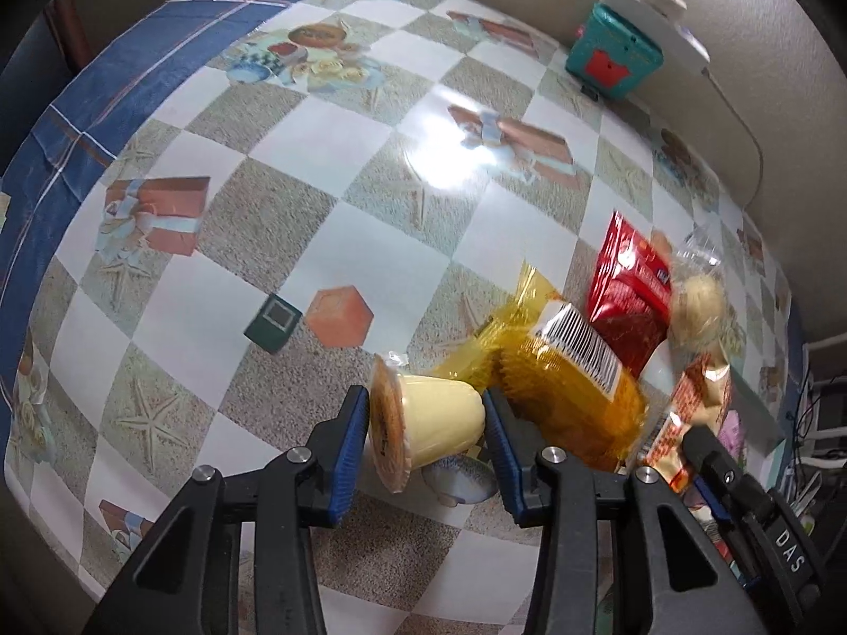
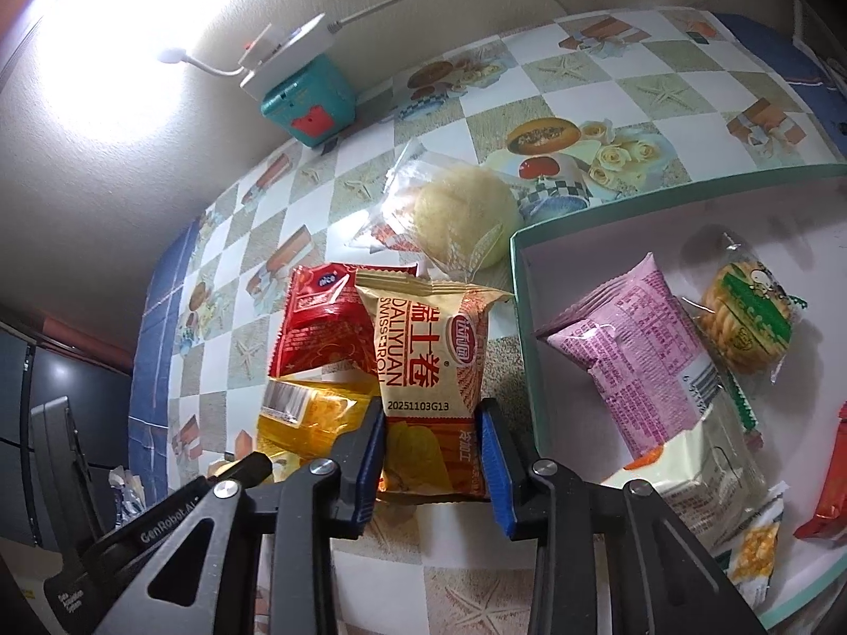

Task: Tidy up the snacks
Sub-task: 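Lift the DALIYUAN bag with the right gripper while the left lifts the pudding cup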

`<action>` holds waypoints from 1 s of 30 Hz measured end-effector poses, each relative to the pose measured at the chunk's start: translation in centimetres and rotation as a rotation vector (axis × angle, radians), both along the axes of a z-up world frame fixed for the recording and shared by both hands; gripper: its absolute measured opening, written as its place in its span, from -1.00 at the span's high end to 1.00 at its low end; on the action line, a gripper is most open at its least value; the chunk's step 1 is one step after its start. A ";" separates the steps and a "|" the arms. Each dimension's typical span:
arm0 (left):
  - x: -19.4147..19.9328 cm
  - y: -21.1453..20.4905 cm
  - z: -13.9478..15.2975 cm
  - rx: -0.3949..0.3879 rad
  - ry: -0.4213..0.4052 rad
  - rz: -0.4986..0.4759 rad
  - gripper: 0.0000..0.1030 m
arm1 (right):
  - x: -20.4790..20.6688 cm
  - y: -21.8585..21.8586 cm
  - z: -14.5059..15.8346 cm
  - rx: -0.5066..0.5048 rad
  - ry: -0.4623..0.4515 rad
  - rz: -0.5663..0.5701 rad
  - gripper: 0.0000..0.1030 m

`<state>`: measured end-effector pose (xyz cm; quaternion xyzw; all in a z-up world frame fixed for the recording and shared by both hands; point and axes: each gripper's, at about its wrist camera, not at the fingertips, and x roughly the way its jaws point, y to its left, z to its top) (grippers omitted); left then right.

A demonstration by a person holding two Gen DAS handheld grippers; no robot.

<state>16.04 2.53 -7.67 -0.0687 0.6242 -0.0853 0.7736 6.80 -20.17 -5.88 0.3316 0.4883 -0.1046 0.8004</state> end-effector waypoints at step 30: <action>-3.1 -3.1 9.9 -0.103 -0.241 -0.081 0.23 | -7.0 -1.8 7.8 0.026 -0.150 -0.118 0.30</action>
